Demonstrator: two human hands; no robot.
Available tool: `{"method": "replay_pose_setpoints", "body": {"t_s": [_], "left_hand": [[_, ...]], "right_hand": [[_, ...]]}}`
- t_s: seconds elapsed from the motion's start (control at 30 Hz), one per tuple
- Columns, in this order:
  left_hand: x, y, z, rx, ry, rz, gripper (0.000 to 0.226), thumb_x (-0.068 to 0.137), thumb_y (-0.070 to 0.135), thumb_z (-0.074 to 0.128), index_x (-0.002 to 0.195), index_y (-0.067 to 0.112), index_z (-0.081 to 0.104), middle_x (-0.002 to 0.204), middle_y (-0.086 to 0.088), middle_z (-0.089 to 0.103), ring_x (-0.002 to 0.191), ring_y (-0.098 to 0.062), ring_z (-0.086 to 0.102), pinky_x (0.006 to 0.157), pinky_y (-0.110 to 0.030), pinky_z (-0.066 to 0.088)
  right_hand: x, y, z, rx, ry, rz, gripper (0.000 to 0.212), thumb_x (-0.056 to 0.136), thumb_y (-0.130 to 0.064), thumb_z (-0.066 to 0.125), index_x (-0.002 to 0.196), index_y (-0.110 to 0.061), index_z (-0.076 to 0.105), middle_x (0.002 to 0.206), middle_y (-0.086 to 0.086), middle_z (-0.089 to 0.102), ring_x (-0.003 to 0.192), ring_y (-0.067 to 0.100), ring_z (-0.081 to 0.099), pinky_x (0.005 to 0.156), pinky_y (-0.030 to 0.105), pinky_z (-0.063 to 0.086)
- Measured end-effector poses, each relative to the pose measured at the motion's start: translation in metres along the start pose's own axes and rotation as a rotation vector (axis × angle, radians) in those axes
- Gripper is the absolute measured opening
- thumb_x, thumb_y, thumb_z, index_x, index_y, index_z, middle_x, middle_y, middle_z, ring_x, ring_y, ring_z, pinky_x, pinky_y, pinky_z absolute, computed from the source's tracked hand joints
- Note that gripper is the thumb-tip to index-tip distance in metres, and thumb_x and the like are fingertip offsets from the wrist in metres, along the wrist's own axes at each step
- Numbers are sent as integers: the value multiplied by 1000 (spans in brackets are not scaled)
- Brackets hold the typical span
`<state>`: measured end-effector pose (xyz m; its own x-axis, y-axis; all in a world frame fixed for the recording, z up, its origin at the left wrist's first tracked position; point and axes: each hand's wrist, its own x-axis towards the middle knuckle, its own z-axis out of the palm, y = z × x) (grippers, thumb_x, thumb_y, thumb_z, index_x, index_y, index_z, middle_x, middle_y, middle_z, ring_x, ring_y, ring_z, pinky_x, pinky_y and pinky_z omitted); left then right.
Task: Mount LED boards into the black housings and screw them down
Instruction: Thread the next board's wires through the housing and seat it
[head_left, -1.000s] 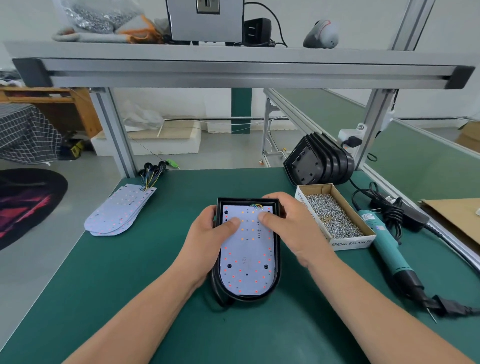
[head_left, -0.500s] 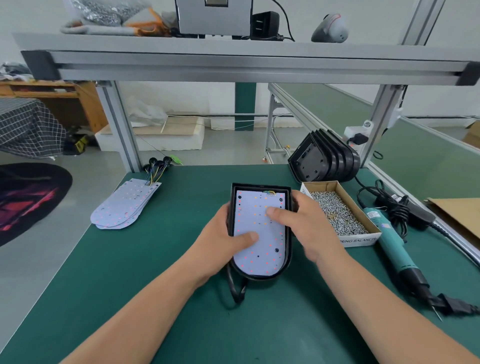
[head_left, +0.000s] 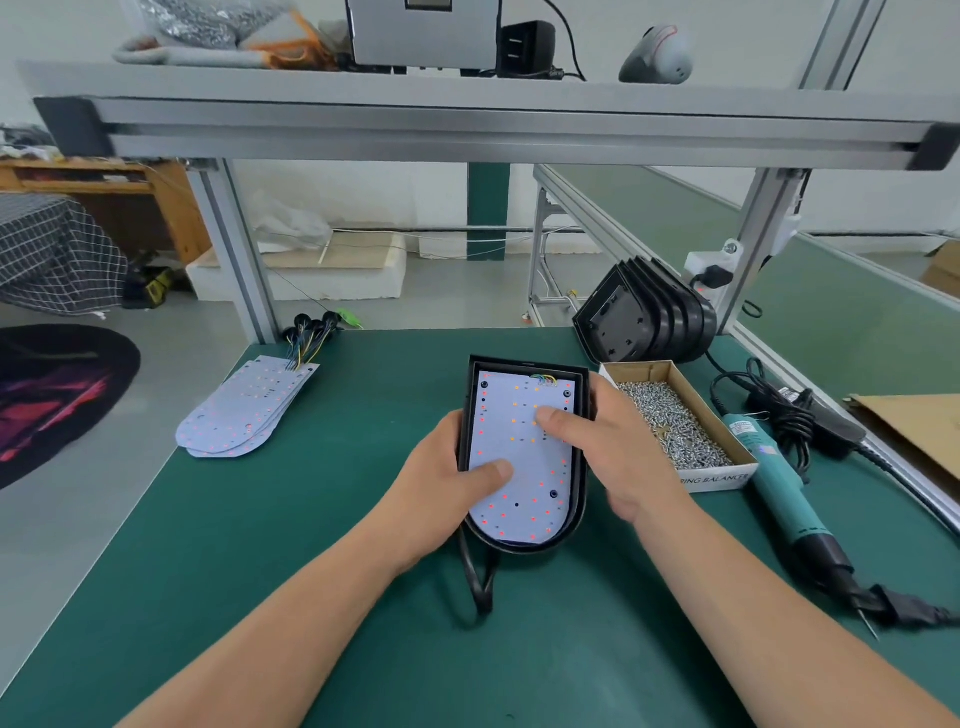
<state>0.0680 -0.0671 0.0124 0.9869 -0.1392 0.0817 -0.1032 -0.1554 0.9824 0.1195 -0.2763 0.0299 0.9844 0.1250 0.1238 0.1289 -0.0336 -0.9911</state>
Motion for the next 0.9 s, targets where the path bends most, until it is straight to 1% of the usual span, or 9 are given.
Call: {"method": "replay_pose_setpoints", "body": {"t_s": [0.1,0.2,0.27,0.4,0.5,0.6,0.7,0.8,0.9], "left_hand": [[-3,-1,0,-24,-34,-6,46,101,67,49,135,40,64,133,15,72,120,-5,67,102,-39,50],[-2,-4,-8,158,92,31,58,96,86,27,138,60,57,109,26,72,91,7,63,94,-34,49],[5,-8,-18,325,165,46,57,100,76,32,144,50,56,107,26,70,101,5,63,103,-33,49],[13,-10,-28,596,126,90,34,111,37,49,139,32,66,133,22,68,126,1,59,113,-32,46],[4,-5,-28,510,100,89,40,105,49,49,138,34,66,131,27,67,124,8,59,110,-27,46],[-5,5,-30,583,52,128,55,96,59,50,142,32,63,124,25,68,118,10,59,105,-26,49],[-11,17,-33,841,-58,202,73,85,74,51,139,26,63,128,17,67,121,-2,59,108,-32,47],[-13,21,-37,865,-223,172,76,68,85,65,122,31,65,125,19,57,125,-2,46,115,-31,33],[-15,14,-39,824,-343,166,71,65,71,89,124,43,63,130,31,41,133,16,19,113,-16,17]], "right_hand": [[1,-2,-6,16,-7,63,31,93,-1,73,119,-15,69,111,1,80,103,22,76,87,35,60],[1,-5,-17,-8,-74,154,26,93,-1,73,117,-9,72,106,5,81,99,28,77,82,36,60],[0,-5,-24,-19,-128,204,23,93,-2,73,115,-8,75,109,10,80,101,34,77,89,43,60],[-1,-6,-31,-37,-157,224,25,93,0,70,116,-7,75,112,14,79,101,34,76,90,44,60],[-2,-5,-32,-70,-149,217,24,95,2,67,116,-8,74,106,9,81,93,26,78,75,34,61],[-2,-7,-34,-103,-125,205,24,97,1,66,118,-10,72,109,7,81,99,27,78,83,38,63],[-1,-10,-35,-77,-52,158,24,98,1,66,118,-11,71,109,4,81,103,27,77,87,38,61],[0,-10,-32,-75,21,104,28,99,1,66,122,-14,67,116,3,79,110,26,74,99,46,57],[2,-8,-29,-100,66,51,29,98,-3,68,121,-20,66,115,-3,78,110,19,73,104,47,55]]}}
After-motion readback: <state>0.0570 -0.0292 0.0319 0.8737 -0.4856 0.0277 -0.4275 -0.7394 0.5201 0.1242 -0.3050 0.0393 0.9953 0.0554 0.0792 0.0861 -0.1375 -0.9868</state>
